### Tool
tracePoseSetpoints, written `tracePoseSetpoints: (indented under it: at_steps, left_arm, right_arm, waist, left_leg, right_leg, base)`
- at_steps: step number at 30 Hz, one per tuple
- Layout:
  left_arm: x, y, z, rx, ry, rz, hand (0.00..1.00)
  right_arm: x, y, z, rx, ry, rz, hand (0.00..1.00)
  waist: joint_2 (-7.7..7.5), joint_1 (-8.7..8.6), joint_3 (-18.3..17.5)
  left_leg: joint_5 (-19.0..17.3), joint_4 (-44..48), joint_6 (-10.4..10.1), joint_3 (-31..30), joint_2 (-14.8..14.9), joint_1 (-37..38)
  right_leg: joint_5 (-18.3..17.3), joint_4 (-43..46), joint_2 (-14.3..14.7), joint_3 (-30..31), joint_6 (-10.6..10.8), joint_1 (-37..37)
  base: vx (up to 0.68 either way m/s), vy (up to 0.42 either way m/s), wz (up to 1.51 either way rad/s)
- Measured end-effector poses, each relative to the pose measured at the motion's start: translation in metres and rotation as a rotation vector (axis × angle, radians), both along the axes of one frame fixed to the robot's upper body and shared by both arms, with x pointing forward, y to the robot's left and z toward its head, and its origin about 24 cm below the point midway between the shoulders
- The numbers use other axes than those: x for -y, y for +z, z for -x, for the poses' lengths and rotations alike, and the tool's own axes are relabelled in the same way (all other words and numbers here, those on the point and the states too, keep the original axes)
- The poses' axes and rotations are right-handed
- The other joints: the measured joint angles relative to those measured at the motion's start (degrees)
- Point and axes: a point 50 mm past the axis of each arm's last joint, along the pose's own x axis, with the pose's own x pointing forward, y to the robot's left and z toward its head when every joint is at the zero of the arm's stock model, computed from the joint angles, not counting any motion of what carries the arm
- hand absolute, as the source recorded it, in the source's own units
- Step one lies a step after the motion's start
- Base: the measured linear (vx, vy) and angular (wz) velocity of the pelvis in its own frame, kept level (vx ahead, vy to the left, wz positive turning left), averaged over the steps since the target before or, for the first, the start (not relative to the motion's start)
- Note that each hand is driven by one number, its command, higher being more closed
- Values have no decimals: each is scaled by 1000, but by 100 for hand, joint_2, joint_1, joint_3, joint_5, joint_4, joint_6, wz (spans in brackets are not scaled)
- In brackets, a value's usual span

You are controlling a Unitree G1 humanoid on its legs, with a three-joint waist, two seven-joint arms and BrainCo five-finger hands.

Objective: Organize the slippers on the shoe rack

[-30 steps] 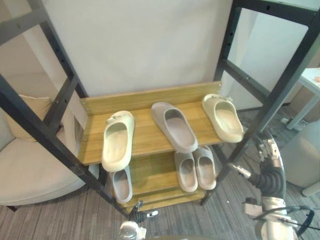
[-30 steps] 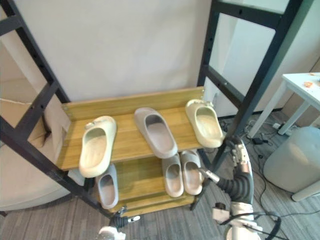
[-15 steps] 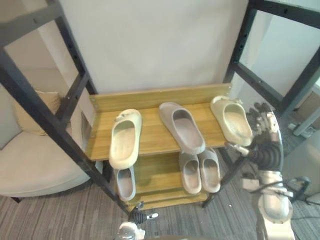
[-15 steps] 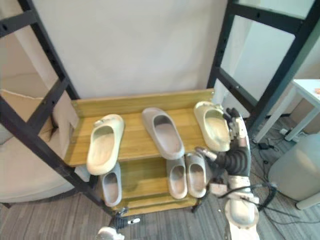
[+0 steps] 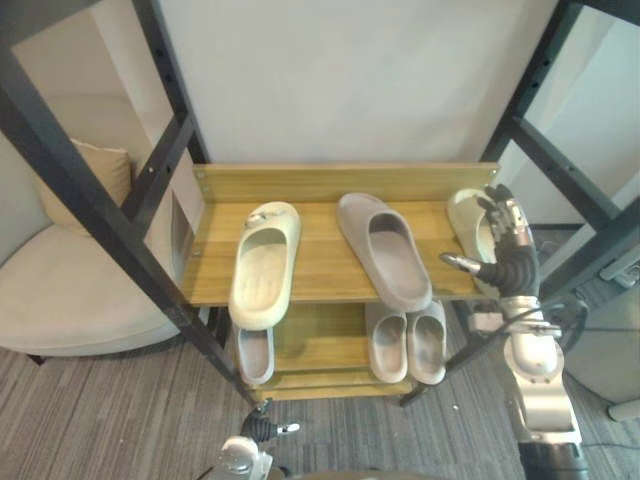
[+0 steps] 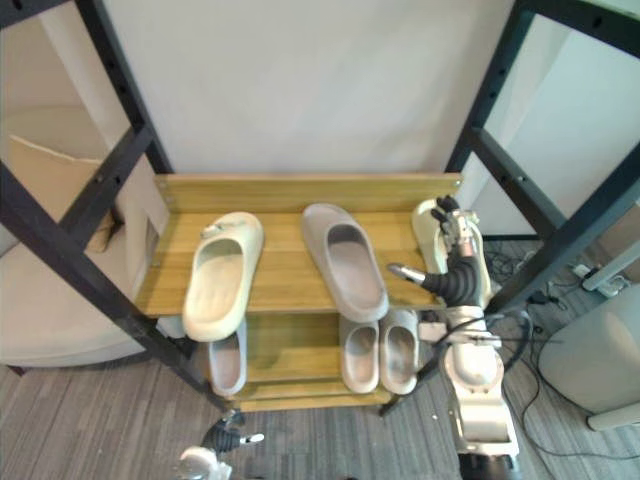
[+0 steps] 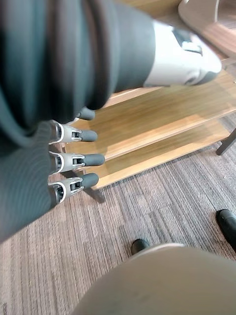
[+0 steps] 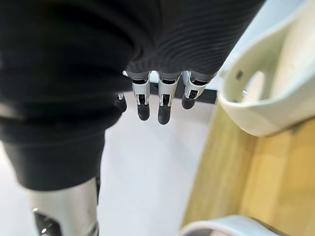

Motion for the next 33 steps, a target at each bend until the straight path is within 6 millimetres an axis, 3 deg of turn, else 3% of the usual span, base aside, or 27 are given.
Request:
tracePoseSetpoints:
  at_steps: [10, 24, 33]
  left_arm:
    - [-2, 0, -1, -2, -5, -2, 0]
    - [-5, 0, -1, -3, 2, -3, 0]
    - [-7, 0, 0, -4, 13, -1, 0]
  right_arm:
    - [6, 0, -28, -72, 49, 55, 0]
    - [-13, 14, -45, -80, 181, 158, 0]
    - [-13, 17, -58, -110, 201, 225, 0]
  waist:
    - [-18, 9, 106]
    - [-55, 9, 133]
    - [-85, 21, 159]
  left_leg:
    - [221, -383, -18, -62, -26, 129]
    - [407, -686, -24, -124, -51, 224]
    - [493, -866, -17, -130, -62, 310]
  right_leg:
    - [19, -5, 6, -75, -29, -8]
    - [25, -7, 5, -131, -36, -27]
    - [33, -6, 6, -132, -42, -27]
  base:
    - [4, -5, 3]
    - [-3, -2, 0]
    - [0, 0, 0]
